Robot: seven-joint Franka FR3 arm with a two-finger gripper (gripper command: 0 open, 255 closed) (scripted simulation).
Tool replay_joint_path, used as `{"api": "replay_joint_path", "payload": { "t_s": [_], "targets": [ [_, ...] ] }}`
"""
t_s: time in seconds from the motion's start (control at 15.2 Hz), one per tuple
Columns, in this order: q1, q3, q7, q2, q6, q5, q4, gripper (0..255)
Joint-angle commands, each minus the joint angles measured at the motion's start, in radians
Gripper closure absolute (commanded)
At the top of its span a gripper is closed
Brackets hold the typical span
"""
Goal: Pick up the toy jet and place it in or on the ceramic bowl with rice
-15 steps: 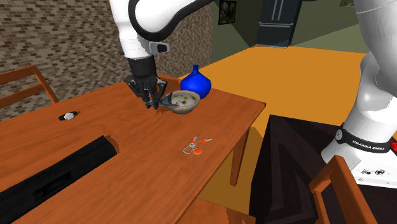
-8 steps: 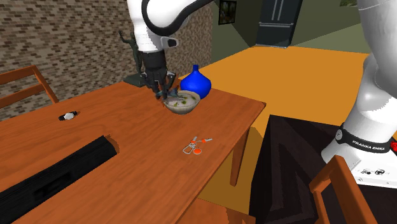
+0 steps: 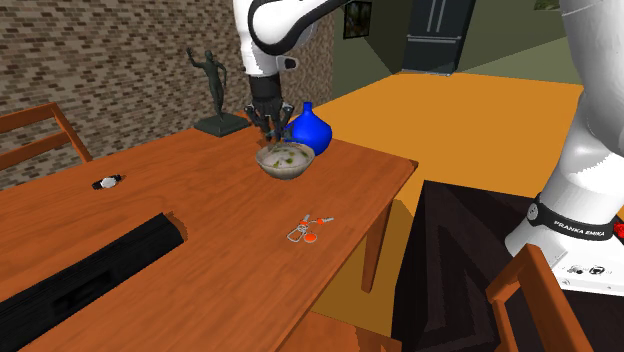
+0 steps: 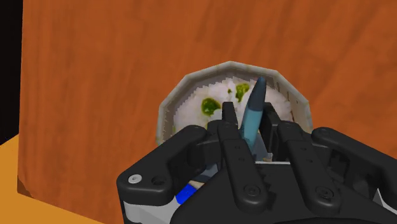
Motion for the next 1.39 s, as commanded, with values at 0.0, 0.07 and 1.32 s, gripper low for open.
{"api": "replay_joint_path", "payload": {
  "t_s": [0.0,0.07,1.32],
  "targets": [
    [-0.025,-0.008,-0.034,-0.001,0.0,0.002,0.001,255],
    [-0.025,-0.008,-0.033,0.004,0.011,0.001,-0.004,255],
    [-0.022,-0.015,-0.024,0.066,0.116,-0.011,-0.049,0]
  ]
}}
